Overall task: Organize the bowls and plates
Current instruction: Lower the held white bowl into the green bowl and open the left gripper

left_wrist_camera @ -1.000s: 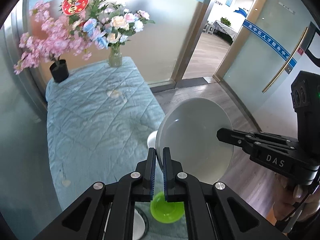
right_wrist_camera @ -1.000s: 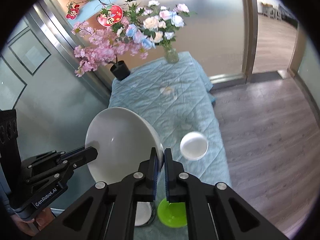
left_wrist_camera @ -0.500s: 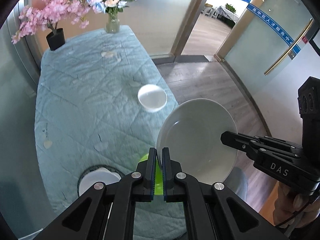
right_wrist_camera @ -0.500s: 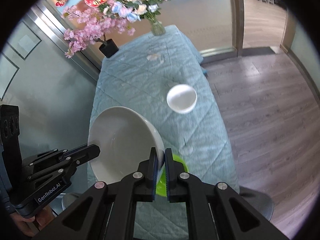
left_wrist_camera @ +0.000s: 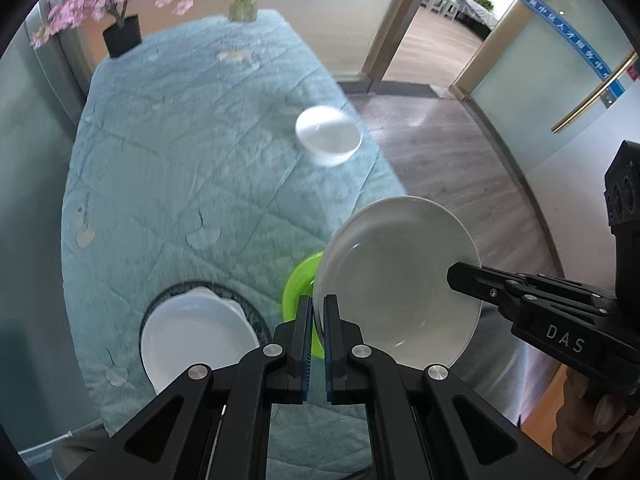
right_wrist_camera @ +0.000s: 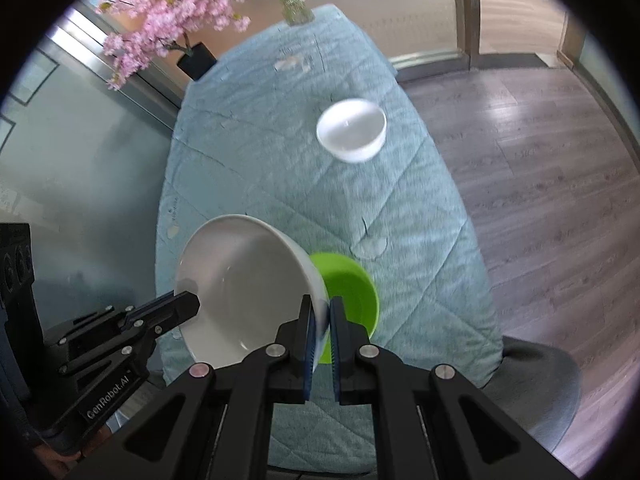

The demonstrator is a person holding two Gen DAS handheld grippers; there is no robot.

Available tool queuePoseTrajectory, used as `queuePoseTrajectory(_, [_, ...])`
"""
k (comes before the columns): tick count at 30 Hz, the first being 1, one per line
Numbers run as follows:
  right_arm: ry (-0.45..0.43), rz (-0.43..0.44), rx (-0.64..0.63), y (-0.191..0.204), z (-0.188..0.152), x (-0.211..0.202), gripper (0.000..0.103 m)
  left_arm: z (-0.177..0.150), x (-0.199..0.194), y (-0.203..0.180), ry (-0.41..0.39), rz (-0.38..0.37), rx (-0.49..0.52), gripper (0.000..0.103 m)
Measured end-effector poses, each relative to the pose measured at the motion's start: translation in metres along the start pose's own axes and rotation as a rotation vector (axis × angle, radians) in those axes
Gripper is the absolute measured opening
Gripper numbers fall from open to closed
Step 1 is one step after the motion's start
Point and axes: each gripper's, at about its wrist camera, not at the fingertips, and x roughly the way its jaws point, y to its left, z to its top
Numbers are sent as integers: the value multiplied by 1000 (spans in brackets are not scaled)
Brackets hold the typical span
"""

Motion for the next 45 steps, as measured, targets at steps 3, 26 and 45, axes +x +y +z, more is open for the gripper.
queuePoseTrajectory(3, [30,-12,8,-1,-5,18,6,0,22,11,32,-6,-14,0])
queuePoseTrajectory(26, [186,-107,91,-30,-10,114,6,1,140,30,209,14,-25,0])
queuePoseTrajectory(45, [166,-141,106,-28,-8,115,6,-3,119,39,175,-17,-33,1])
